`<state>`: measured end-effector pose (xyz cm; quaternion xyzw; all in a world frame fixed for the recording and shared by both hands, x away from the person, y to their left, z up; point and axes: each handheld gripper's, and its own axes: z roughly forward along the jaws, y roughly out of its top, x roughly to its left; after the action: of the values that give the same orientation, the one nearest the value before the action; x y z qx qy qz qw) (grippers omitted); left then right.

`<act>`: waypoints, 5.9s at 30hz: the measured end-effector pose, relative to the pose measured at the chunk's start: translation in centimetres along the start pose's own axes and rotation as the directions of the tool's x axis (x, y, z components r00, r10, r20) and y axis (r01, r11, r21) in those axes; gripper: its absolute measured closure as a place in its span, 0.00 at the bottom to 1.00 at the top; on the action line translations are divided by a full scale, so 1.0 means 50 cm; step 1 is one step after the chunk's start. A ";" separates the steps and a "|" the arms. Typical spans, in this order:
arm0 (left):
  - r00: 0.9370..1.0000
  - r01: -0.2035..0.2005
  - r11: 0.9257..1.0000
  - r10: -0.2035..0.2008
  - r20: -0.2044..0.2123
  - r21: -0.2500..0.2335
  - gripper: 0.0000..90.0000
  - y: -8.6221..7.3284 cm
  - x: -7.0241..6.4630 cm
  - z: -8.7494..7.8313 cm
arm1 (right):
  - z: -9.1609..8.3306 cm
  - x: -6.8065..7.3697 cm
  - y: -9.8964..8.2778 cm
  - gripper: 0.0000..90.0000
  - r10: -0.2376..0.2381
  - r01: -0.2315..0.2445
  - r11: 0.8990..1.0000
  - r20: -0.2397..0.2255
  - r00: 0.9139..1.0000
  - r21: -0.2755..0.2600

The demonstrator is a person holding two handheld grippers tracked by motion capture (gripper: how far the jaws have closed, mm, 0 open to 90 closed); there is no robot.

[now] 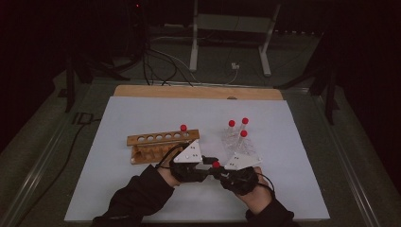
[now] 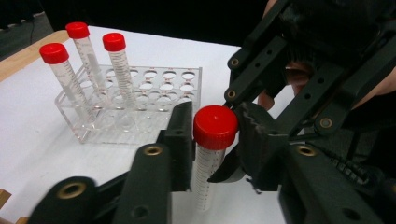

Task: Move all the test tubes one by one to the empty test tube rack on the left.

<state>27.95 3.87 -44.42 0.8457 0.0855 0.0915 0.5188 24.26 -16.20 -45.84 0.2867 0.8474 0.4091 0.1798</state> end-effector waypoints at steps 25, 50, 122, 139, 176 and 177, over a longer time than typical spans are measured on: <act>1.000 -0.015 1.000 0.015 -0.005 0.004 0.80 0.020 0.011 -0.020 | -0.007 -0.002 -0.002 0.72 0.009 -0.009 1.000 0.008 1.000 -0.023; 0.996 0.011 1.000 -0.012 -0.088 -0.013 0.80 0.036 0.045 -0.115 | -0.049 -0.029 0.002 0.15 0.083 -0.078 0.991 0.036 0.996 -0.110; 0.904 0.207 0.978 -0.206 -0.375 -0.039 0.80 -0.077 0.213 -0.125 | -0.091 -0.056 -0.004 0.00 0.116 -0.107 0.978 0.037 0.993 -0.181; 0.904 0.210 0.978 -0.196 -0.380 -0.005 0.80 -0.088 0.211 -0.118 | -0.094 -0.059 -0.004 0.00 0.115 -0.107 0.977 0.035 0.993 -0.182; 0.961 0.180 0.981 -0.190 -0.202 -0.069 0.02 -0.055 0.111 -0.199 | -0.114 -0.146 0.017 0.00 0.137 -0.118 0.972 0.083 0.987 -0.202; 0.962 0.180 0.981 -0.190 -0.194 -0.071 0.02 -0.056 0.108 -0.199 | -0.112 -0.150 0.018 0.00 0.138 -0.119 0.972 0.084 0.987 -0.201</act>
<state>30.63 15.01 -42.12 0.8064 0.2135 0.1293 0.5361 27.32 -23.80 -41.23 0.3415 0.7730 0.4867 0.2212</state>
